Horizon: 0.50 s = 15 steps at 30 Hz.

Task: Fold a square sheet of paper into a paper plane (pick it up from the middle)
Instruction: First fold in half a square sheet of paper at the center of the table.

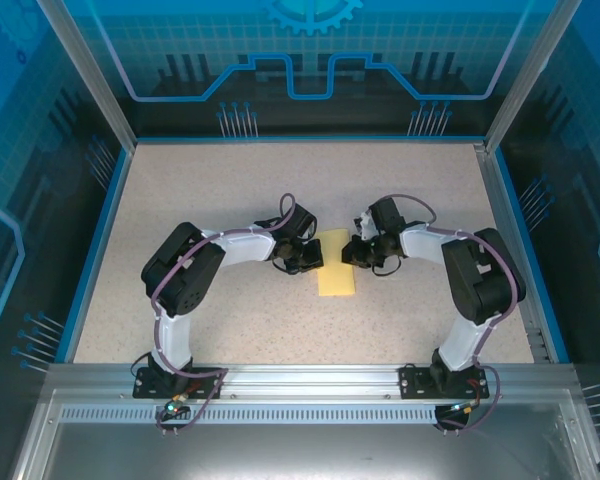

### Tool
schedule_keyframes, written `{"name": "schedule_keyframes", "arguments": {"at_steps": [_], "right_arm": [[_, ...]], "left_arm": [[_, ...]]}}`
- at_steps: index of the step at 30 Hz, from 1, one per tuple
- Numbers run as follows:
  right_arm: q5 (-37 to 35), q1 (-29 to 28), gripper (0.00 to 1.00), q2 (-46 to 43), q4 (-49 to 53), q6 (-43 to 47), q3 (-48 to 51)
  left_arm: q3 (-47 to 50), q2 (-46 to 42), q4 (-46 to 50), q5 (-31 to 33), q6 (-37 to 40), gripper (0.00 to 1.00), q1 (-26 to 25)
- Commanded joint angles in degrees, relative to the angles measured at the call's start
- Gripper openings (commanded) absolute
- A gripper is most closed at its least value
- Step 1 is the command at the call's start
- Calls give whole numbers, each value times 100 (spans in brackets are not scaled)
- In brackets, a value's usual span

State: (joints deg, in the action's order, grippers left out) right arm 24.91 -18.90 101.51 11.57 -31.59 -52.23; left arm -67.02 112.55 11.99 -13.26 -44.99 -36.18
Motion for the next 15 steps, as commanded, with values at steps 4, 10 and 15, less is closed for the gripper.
{"name": "schedule_keyframes", "arguments": {"at_steps": [4, 10, 15], "right_arm": [[269, 159, 11, 250, 54, 293, 63], [394, 7, 11, 290, 56, 364, 72], [507, -214, 11, 308, 12, 373, 66]], "left_arm": [[60, 43, 974, 252, 180, 0, -55], [15, -676, 1002, 291, 175, 4, -15], [38, -1290, 979, 344, 156, 13, 142]]}}
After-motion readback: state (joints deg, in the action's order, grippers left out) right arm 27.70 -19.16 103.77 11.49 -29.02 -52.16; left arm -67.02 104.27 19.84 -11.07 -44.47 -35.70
